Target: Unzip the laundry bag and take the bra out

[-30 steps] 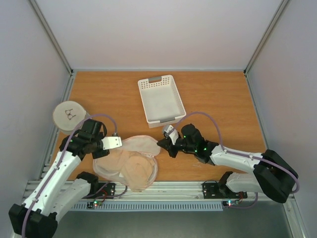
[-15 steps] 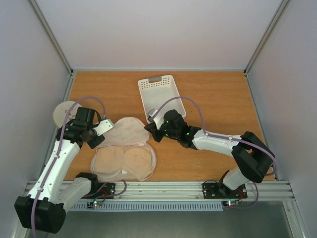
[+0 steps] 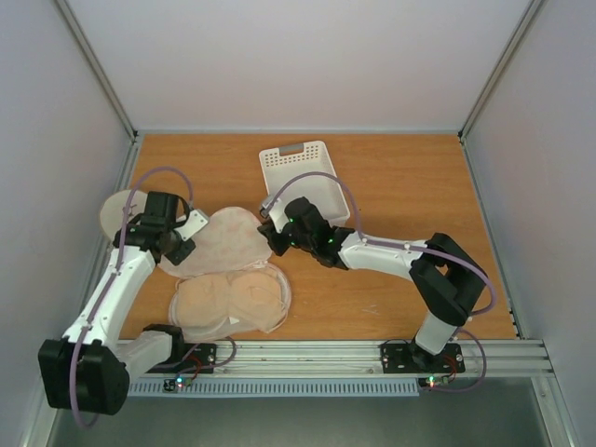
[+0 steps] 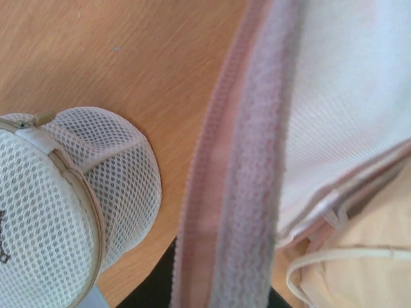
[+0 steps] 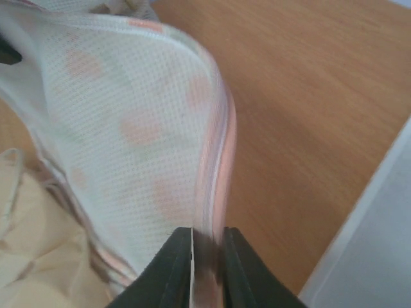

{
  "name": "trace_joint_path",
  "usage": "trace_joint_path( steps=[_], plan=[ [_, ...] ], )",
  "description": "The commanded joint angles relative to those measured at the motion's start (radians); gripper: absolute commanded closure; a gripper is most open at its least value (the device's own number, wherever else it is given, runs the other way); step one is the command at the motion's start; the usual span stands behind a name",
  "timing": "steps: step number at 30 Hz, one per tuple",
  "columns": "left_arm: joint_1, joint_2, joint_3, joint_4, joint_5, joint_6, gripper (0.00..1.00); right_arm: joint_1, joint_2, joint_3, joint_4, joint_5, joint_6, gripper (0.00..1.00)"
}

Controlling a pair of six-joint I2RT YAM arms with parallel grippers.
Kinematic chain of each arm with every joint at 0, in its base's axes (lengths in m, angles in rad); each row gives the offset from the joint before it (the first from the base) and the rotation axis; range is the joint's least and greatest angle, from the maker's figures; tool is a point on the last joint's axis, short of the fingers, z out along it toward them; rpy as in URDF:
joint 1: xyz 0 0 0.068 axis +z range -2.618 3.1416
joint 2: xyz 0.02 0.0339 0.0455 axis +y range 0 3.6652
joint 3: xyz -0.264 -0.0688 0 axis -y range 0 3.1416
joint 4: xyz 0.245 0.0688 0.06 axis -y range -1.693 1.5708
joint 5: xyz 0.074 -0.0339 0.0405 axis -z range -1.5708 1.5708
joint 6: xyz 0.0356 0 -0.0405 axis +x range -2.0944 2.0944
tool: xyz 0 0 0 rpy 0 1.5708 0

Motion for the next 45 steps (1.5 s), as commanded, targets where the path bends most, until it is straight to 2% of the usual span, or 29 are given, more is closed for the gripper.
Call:
trace_joint_path(
  steps=[1, 3, 4, 5, 7, 8, 9, 11, 13, 18, 21, 22, 23, 24, 26, 28, 31, 32, 35, 37, 40, 45],
  plan=[
    [0.005, 0.059, -0.016, 0.158, -0.038, -0.042, 0.89, 0.004, 0.027, 0.087, -0.017, 0.100, -0.005, 0.78],
    [0.010, 0.089, -0.006, 0.194, -0.058, -0.050, 0.77, 0.004, 0.042, 0.145, -0.073, 0.153, -0.013, 0.64],
    [0.015, 0.101, 0.002, 0.211, -0.065, -0.053, 0.63, 0.004, 0.045, 0.175, -0.102, 0.178, -0.016, 0.58],
    [0.023, 0.113, 0.015, 0.221, -0.068, -0.058, 0.44, 0.004, 0.046, 0.200, -0.126, 0.200, -0.018, 0.52],
    [0.042, 0.134, 0.053, 0.229, -0.071, -0.074, 0.15, 0.004, 0.040, 0.243, -0.168, 0.244, -0.019, 0.43],
    [0.053, 0.146, 0.082, 0.217, -0.069, -0.092, 0.06, 0.004, 0.034, 0.260, -0.180, 0.266, -0.014, 0.41],
    [0.063, 0.157, 0.110, 0.197, -0.059, -0.118, 0.01, 0.004, 0.028, 0.278, -0.223, 0.281, -0.009, 0.38],
    [0.073, 0.166, 0.161, 0.146, -0.032, -0.155, 0.01, 0.004, 0.009, 0.298, -0.270, 0.290, 0.002, 0.22],
    [0.074, 0.151, 0.191, 0.092, 0.001, -0.202, 0.01, 0.010, -0.017, 0.301, -0.315, 0.290, 0.019, 0.19],
    [0.074, -0.009, 0.205, -0.054, 0.105, -0.337, 0.01, 0.080, -0.083, 0.259, -0.444, 0.269, 0.078, 0.24],
    [0.074, -0.088, 0.199, -0.129, 0.211, -0.407, 0.01, 0.103, -0.111, 0.192, -0.486, 0.148, 0.159, 0.31],
    [0.074, -0.105, 0.209, -0.123, 0.194, -0.404, 0.00, 0.107, -0.123, 0.159, -0.481, 0.096, 0.188, 0.33],
    [0.074, -0.103, 0.229, -0.133, 0.140, -0.472, 0.01, 0.109, -0.133, 0.131, -0.476, 0.053, 0.222, 0.34],
    [0.110, -0.088, 0.252, -0.158, 0.156, -0.524, 0.02, 0.111, -0.141, 0.102, -0.470, 0.013, 0.251, 0.34],
    [0.127, -0.041, 0.276, -0.215, 0.311, -0.569, 0.01, 0.112, -0.147, 0.062, -0.467, -0.041, 0.299, 0.35],
    [0.131, 0.016, 0.284, -0.246, 0.408, -0.606, 0.01, 0.115, -0.148, 0.031, -0.469, -0.065, 0.322, 0.35],
    [0.175, 0.134, 0.329, -0.315, 0.492, -0.482, 0.01, 0.116, -0.146, -0.014, -0.453, -0.090, 0.345, 0.35],
    [0.200, 0.187, 0.347, -0.352, 0.507, -0.387, 0.04, 0.115, -0.141, -0.026, -0.446, -0.098, 0.348, 0.35],
    [0.243, 0.291, 0.335, -0.419, 0.442, -0.158, 0.22, 0.115, -0.116, -0.050, -0.429, -0.121, 0.347, 0.35],
    [0.245, 0.289, 0.247, -0.412, 0.404, -0.086, 0.25, 0.114, -0.087, -0.060, -0.418, -0.131, 0.342, 0.35],
    [0.246, 0.250, 0.125, -0.367, 0.392, -0.039, 0.25, 0.114, -0.040, -0.066, -0.399, -0.138, 0.340, 0.36],
    [0.260, 0.220, 0.003, -0.321, 0.343, -0.009, 0.25, 0.114, 0.004, -0.068, -0.363, -0.178, 0.347, 0.39]
  ],
)
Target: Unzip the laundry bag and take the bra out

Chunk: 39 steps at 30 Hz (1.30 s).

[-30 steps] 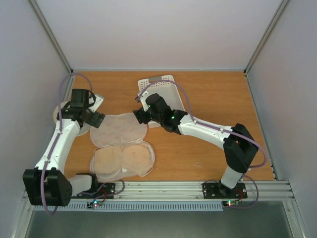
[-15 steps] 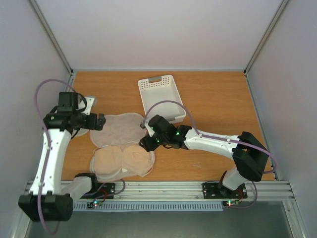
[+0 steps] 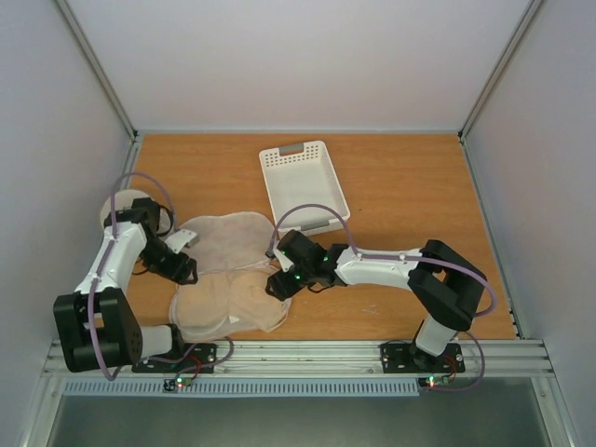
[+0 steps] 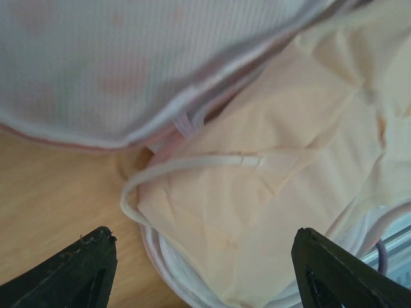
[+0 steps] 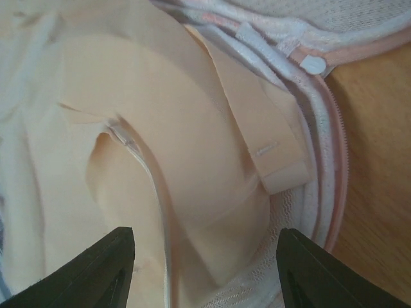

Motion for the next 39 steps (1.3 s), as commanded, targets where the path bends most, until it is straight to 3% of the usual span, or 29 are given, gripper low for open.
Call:
trace_joint_path(
  steps=[1, 4, 12, 18, 26, 29, 31, 34, 36, 39],
  plan=[
    [0.016, -0.034, -0.084, 0.036, -0.059, 0.087, 0.25, 0.000, 0.029, -0.004, 0.065, -0.048, 0.013, 0.39],
    [0.018, -0.021, -0.128, 0.078, -0.092, 0.091, 0.25, 0.000, 0.047, -0.004, 0.077, -0.058, 0.013, 0.39],
    [0.017, -0.010, -0.165, 0.125, -0.006, 0.076, 0.19, 0.000, 0.056, 0.002, 0.084, -0.059, 0.009, 0.35],
    [0.012, -0.014, -0.173, 0.154, 0.092, 0.075, 0.25, 0.000, 0.056, 0.004, 0.130, -0.116, 0.006, 0.38],
    [0.009, 0.023, -0.187, 0.187, 0.113, 0.087, 0.30, 0.000, 0.117, 0.025, 0.170, -0.127, -0.010, 0.41],
    [0.009, 0.018, -0.195, 0.194, 0.103, 0.101, 0.30, 0.000, 0.117, 0.031, 0.176, -0.130, -0.019, 0.52],
    [0.009, 0.015, -0.198, 0.198, 0.090, 0.109, 0.30, 0.001, 0.107, 0.034, 0.173, -0.130, -0.029, 0.72],
    [0.011, 0.008, -0.169, 0.174, 0.086, 0.110, 0.28, 0.000, 0.074, 0.035, 0.149, -0.115, -0.053, 0.90],
    [0.013, -0.002, -0.136, 0.150, 0.094, 0.116, 0.26, 0.000, 0.045, 0.045, 0.105, -0.084, -0.078, 0.98],
    [0.014, -0.025, -0.100, 0.120, 0.110, 0.135, 0.23, 0.000, -0.011, 0.060, 0.024, -0.035, -0.117, 0.99]
  ],
)
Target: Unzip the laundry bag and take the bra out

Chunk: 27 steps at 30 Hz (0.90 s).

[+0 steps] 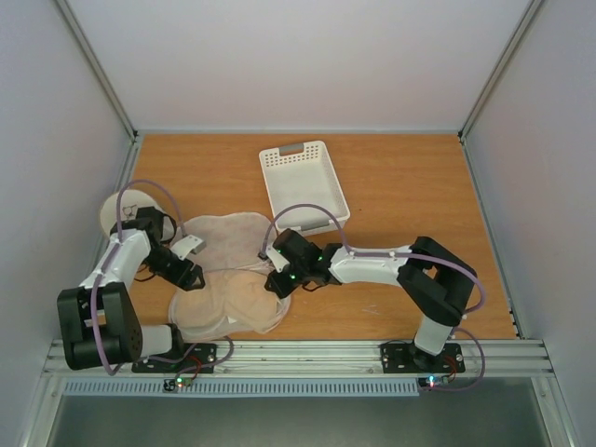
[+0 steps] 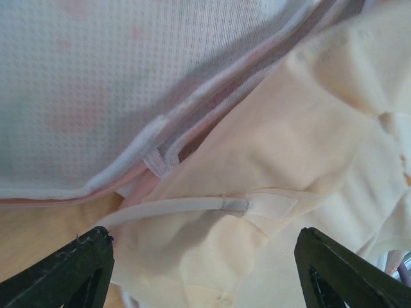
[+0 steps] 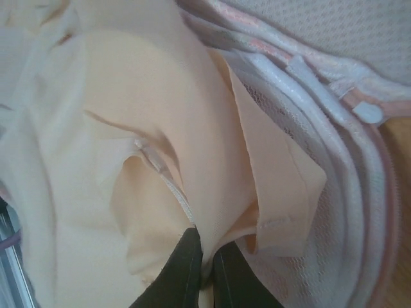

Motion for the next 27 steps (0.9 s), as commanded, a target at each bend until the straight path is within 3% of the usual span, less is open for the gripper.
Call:
trace_joint_path(
  steps=[1, 8, 15, 20, 27],
  plan=[
    [0.005, -0.044, 0.072, -0.041, 0.029, 0.041, 0.22, 0.000, -0.120, 0.046, -0.094, 0.066, -0.073, 0.99],
    [0.000, -0.054, 0.052, -0.031, -0.024, 0.027, 0.24, 0.000, -0.182, 0.077, -0.257, 0.141, -0.119, 0.99],
    [-0.033, -0.073, 0.027, -0.020, 0.042, -0.007, 0.25, -0.014, -0.192, 0.113, -0.359, 0.193, -0.133, 0.99],
    [-0.056, -0.041, -0.011, 0.012, 0.021, -0.030, 0.24, -0.023, -0.203, 0.115, -0.390, 0.231, -0.136, 0.99],
    [-0.092, -0.019, -0.007, 0.032, 0.079, -0.033, 0.34, -0.026, -0.189, 0.116, -0.376, 0.232, -0.135, 0.99]
  ],
)
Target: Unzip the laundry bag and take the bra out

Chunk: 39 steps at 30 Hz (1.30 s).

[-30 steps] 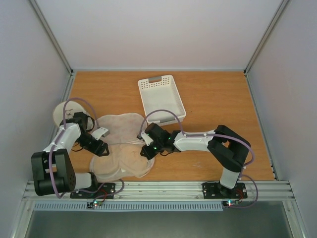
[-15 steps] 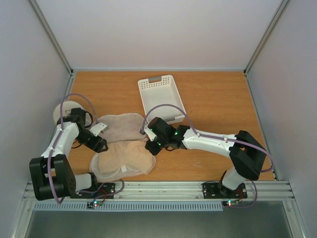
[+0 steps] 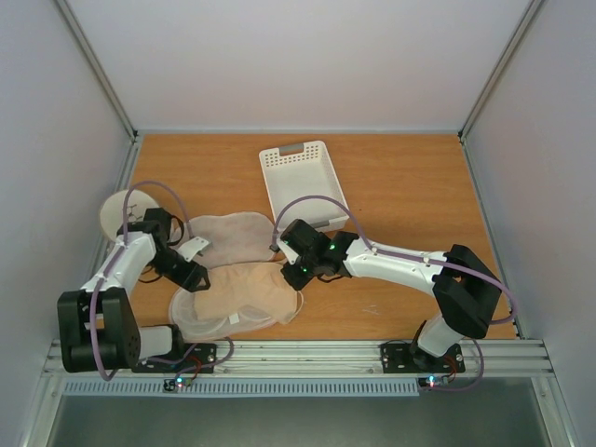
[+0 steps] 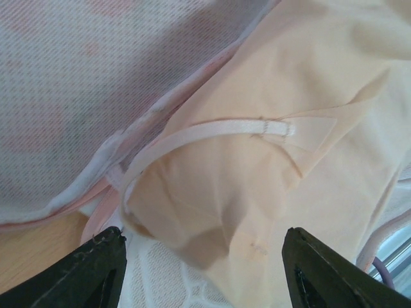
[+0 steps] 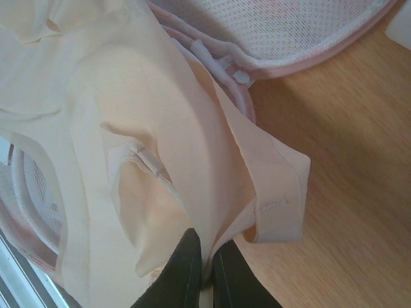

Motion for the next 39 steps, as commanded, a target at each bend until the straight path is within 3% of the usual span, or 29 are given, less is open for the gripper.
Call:
trace_joint_path(
  steps=[1, 8, 10, 15, 20, 21, 31, 39],
  plan=[
    [-0.033, 0.016, -0.010, 0.035, 0.060, 0.003, 0.34, -0.005, -0.019, 0.025, 0.005, 0.015, -0.009, 0.99],
    [-0.061, 0.114, -0.008, 0.048, 0.070, 0.020, 0.35, -0.006, -0.017, 0.026, 0.016, 0.022, -0.010, 0.99],
    [-0.061, 0.138, -0.011, 0.070, 0.059, 0.014, 0.40, -0.007, -0.017, 0.026, 0.016, 0.024, -0.012, 0.99],
    [-0.061, 0.102, -0.011, 0.059, 0.095, 0.019, 0.59, -0.013, -0.021, 0.022, 0.014, 0.027, -0.013, 0.99],
    [-0.061, 0.039, -0.023, 0.046, 0.127, 0.055, 0.95, -0.021, -0.019, 0.024, 0.015, 0.022, -0.016, 0.99],
    [-0.062, 0.035, -0.021, 0.041, 0.128, 0.059, 0.99, -0.022, -0.018, 0.026, 0.016, 0.022, -0.016, 0.99],
    [-0.062, -0.069, 0.101, -0.014, 0.049, 0.013, 0.99, -0.030, -0.078, 0.068, -0.018, 0.014, -0.021, 0.99],
    [-0.061, -0.176, 0.230, -0.096, 0.072, -0.026, 0.99, -0.046, -0.125, 0.156, -0.059, 0.016, -0.028, 0.99]
  ],
)
